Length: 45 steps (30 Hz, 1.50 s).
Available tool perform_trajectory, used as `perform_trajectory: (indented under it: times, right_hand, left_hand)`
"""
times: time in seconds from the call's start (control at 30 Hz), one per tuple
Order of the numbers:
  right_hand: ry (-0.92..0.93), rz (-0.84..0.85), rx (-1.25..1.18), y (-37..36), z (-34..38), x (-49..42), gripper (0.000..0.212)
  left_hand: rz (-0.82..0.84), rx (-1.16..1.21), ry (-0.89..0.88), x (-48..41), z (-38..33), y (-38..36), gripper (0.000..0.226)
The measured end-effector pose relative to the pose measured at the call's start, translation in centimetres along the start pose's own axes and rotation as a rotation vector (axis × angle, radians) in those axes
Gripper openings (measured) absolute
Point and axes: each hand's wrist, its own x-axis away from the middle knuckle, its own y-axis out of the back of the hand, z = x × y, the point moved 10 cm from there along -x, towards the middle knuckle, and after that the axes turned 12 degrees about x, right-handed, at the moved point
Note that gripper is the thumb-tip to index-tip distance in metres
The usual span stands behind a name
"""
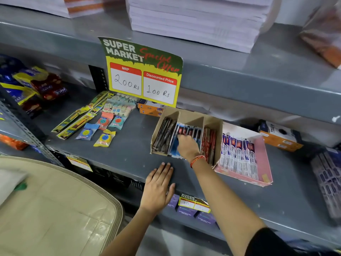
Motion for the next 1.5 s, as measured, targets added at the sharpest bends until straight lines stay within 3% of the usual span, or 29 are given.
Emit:
perform_trajectory:
  times: [0.27, 0.53, 0.67, 0.77, 0.9, 1.03, 1.17, 1.27, 1.43, 1.5]
  right_hand:
    - [0.034, 0.005, 0.028, -1.8, -0.5, 0.2, 0.056]
    - [0.077, -0.1, -0.093, -0.9, -0.4, 4.3, 0.056]
    - [0.141, -0.248, -0.23, 1.1, -1.0, 9.9, 0.053]
    - [0.074, -0.404, -0.333, 3.1, -4.7, 13.7, 0.042]
    - [-0.16, -0.559, -0.322, 5.5, -12.3, 15.3, 0.034]
    - [-0.379, -0.261, -0.257, 3.3, -18.5, 13.4, 0.037]
    - [-0.428, 0.042, -0.19, 0.4, -20.4, 12.2, 0.051]
    - [-0.439, 0.231, -0.13, -1.0, -20.3, 11.5, 0.067]
    - [-0.445, 0.301, -0.136, -1.5, -20.4, 11.0, 0.073]
    - [-0.446, 0.214, -0.174, -0.9, -20.6, 11.1, 0.071]
  left_hand:
    - [0.013, -0.003, 0.02, 0.1, 0.4, -0.3, 0.05]
    - [0.022, -0.021, 0.021, 0.0, 0.0, 0.0, 0.05]
    - [0.038, -0.058, -0.021, -0.3, -1.0, 0.6, 0.049]
    - [0.019, -0.036, -0.048, -1.7, -1.9, 1.6, 0.047]
    - [0.046, -0.03, -0.123, -4.8, -4.1, 1.4, 0.043]
    - [0.127, -0.033, -0.107, -6.6, -3.4, -0.9, 0.045]
    - [0.183, -0.031, -0.029, -7.4, -1.9, -2.2, 0.057]
    - [0.245, -0.069, -0.005, -7.5, -1.0, -3.4, 0.055]
    - [0.257, -0.061, -0.001, -7.4, -1.1, -3.4, 0.051]
    - [0.219, -0.049, -0.019, -7.3, -1.7, -2.5, 0.052]
